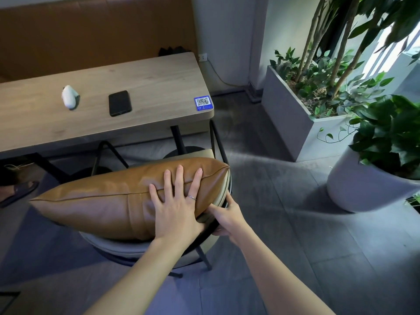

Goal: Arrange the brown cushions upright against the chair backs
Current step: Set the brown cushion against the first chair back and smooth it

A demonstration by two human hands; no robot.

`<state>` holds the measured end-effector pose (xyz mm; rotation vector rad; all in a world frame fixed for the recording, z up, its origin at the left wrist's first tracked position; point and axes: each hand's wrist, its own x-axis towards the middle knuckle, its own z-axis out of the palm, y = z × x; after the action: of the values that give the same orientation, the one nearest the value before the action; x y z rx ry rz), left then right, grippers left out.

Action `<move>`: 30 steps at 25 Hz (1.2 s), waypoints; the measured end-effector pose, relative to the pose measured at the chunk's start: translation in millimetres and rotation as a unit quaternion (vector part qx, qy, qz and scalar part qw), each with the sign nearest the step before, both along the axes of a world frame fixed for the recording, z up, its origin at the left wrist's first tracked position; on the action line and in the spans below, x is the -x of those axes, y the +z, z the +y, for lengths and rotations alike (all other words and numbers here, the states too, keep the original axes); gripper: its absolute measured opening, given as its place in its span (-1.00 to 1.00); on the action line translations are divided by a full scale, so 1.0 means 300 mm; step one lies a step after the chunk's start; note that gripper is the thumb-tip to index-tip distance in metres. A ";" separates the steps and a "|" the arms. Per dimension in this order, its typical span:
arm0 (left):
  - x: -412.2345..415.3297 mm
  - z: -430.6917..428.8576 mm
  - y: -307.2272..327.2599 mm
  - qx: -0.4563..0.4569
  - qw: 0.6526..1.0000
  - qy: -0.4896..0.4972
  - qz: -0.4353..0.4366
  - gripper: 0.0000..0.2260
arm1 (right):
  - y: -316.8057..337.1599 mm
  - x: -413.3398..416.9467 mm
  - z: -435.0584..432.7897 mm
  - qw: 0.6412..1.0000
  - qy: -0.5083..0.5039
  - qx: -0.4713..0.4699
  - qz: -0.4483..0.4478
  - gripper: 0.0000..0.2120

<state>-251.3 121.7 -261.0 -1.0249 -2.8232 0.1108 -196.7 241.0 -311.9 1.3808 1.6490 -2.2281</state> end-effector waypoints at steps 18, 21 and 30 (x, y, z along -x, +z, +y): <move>0.066 0.029 -0.019 -0.004 1.000 0.014 0.007 0.31 | -0.019 0.036 0.050 0.999 0.030 -0.009 0.009 -0.04; 0.056 0.033 -0.003 0.005 1.000 0.015 0.000 0.26 | -0.020 0.031 0.052 0.999 0.043 -0.002 -0.002 0.06; 0.057 -0.015 0.154 -0.001 0.993 -0.020 -0.115 -0.15 | 0.088 -0.036 0.012 0.938 0.219 -0.250 -0.097 -0.44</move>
<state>-268.4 117.3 -214.8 -1.1623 -3.0029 -0.0170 -185.9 244.7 -285.5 1.1011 2.2661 -1.4436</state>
